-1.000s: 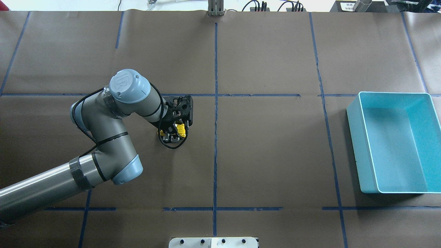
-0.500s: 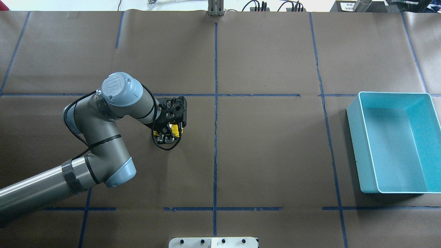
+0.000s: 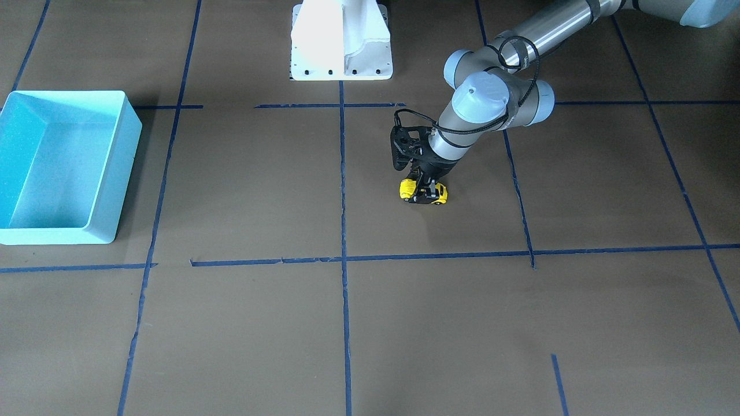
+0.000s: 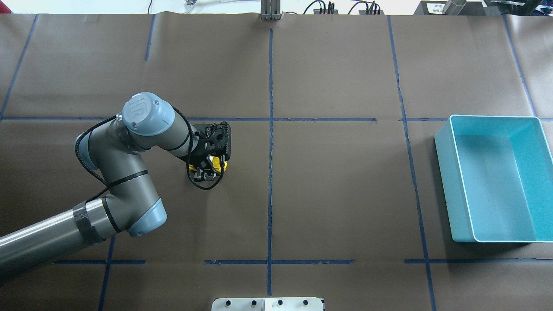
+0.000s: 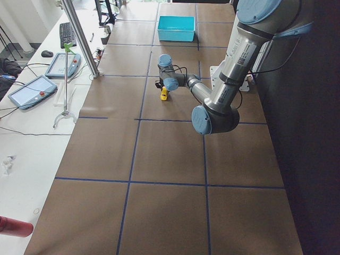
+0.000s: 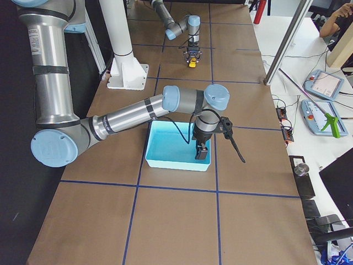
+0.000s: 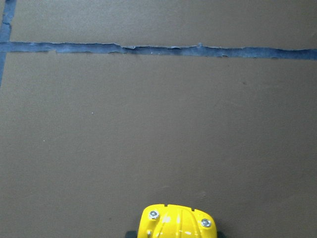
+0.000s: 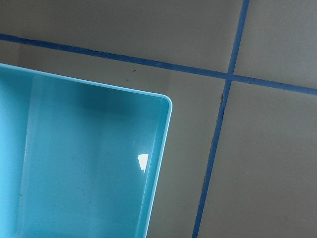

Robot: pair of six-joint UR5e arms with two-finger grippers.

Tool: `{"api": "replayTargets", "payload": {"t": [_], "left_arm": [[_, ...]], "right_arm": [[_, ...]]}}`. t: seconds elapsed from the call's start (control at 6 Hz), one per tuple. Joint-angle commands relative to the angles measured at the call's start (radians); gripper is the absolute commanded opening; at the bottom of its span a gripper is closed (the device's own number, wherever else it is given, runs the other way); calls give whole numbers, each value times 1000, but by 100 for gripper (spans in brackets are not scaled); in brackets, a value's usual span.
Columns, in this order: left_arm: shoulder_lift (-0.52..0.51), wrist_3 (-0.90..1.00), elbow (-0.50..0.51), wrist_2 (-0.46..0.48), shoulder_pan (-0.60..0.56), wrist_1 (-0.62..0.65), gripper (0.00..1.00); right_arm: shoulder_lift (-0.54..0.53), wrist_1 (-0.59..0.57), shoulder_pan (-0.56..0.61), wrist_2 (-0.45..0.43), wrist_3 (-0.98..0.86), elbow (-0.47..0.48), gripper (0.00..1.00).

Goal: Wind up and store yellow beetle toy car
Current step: 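Drag the pressed car backward toward the robot with the left gripper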

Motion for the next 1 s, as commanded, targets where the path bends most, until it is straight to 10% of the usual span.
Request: {"api": "replayTargets", "payload": {"t": [0.0, 0.17, 0.5, 0.83], "left_arm": [[23, 0, -15, 4, 0, -16, 2], [23, 0, -16, 4, 0, -16, 2], [24, 3, -9, 7, 12, -14, 99], [23, 2, -5, 8, 12, 0, 100]], "right_arm": [[0, 0, 0, 3, 0, 0, 100], [14, 0, 0, 3, 2, -2, 100], [20, 0, 0, 3, 2, -3, 100], [20, 0, 0, 3, 2, -3, 100]]}}
